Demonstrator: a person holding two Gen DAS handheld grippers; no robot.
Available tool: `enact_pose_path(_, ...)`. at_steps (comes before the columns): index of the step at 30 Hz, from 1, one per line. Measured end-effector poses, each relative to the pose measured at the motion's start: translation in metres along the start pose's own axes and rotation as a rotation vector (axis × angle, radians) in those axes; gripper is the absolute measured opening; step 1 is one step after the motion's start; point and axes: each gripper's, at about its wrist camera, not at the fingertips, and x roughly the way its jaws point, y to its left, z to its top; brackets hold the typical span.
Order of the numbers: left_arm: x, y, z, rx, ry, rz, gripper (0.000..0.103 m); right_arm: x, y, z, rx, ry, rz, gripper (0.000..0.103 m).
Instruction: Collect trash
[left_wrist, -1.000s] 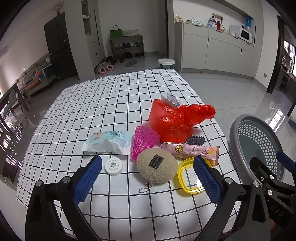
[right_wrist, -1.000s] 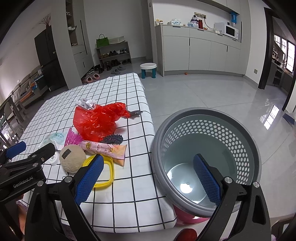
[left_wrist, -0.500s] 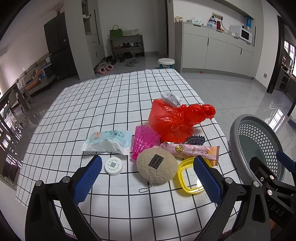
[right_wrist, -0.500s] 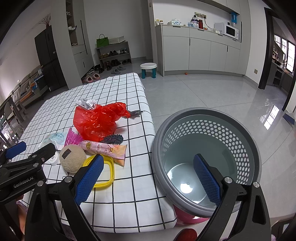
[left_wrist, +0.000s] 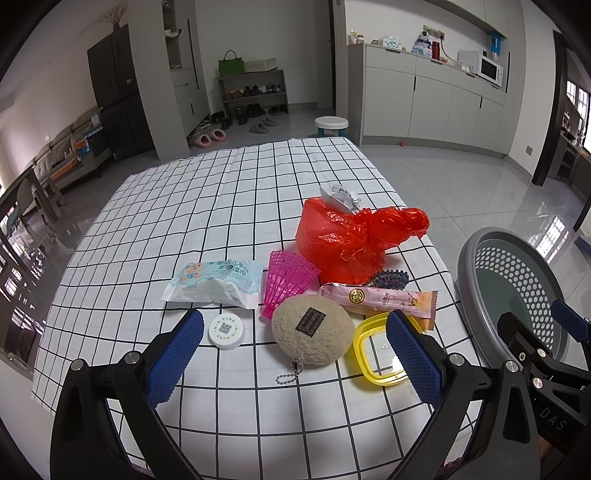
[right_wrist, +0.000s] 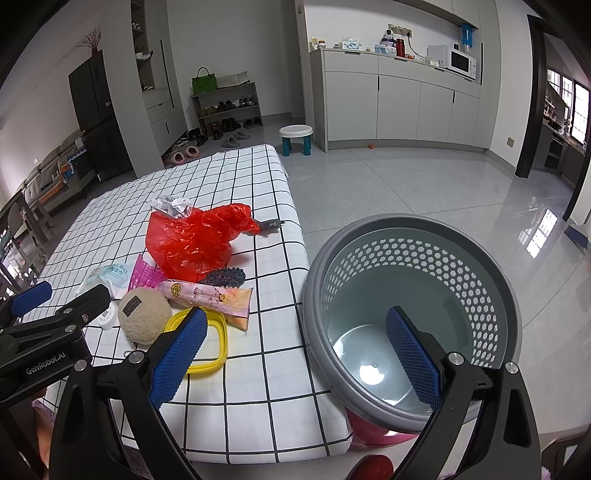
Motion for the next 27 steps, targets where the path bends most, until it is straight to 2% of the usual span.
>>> enact_pose_path(27,0.0003,0.0003,-0.0009,-0.001,0.000,0.002,0.097,-0.0003,-0.0006,-0.0003,0.001,0.005,0.004,0.093)
